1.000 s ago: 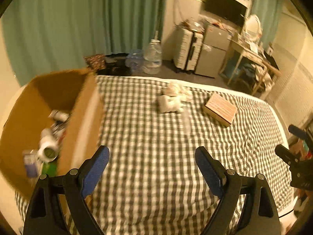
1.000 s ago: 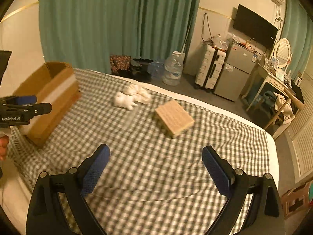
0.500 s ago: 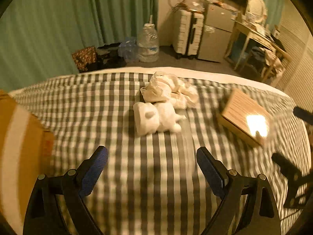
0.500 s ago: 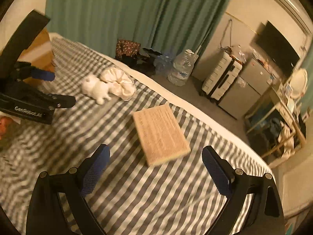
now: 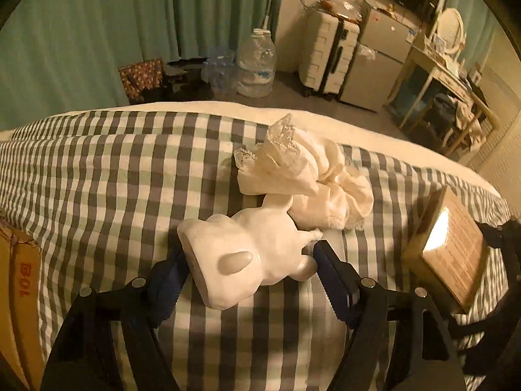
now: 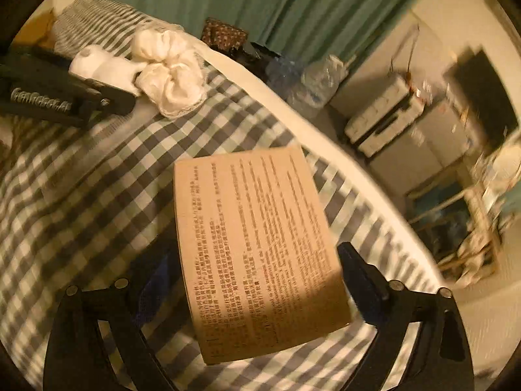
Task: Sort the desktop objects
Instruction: 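Grasp the white plush toy with the left gripper while the right grasps the tan product box, then carry the plush toy and product box over the cardboard box with both grippers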
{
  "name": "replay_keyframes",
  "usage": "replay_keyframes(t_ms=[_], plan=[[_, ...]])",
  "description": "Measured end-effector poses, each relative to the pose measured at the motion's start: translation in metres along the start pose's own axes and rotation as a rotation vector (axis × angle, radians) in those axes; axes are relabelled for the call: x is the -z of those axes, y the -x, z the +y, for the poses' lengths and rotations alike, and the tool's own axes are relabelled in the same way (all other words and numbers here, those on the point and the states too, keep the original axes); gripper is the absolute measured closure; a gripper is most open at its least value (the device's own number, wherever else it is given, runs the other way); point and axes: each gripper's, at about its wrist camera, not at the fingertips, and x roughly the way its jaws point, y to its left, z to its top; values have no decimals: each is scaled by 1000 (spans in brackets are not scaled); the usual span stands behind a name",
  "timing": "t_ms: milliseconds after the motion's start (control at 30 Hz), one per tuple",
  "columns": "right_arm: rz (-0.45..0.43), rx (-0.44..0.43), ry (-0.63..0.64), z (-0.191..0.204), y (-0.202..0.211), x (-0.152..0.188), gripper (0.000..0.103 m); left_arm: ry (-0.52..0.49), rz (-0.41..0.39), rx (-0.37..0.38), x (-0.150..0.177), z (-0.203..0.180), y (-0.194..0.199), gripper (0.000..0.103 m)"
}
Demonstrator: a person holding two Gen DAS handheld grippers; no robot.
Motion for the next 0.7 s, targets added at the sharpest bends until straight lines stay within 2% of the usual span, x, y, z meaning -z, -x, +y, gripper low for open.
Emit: replay_keyframes(t_ms=[67, 133, 333, 467, 567, 700], plan=[[15, -49, -110, -10, 3, 4, 18, -12, -1, 0, 4, 3, 9, 26], [12, -46, -162, -11, 11, 10, 20, -8, -14, 10, 10, 8, 23, 26], [20, -33, -217, 6, 52, 34, 22, 13, -5, 13, 31, 23, 66, 26], [0, -78, -268, 20, 94, 42, 23, 26, -12, 24, 50, 33, 102, 26], [-19, -85, -276, 33, 127, 38, 24, 26, -21, 30, 64, 40, 136, 26], [-73, -76, -248, 48, 181, 26, 24, 25, -85, 52, 73, 51, 194, 26]])
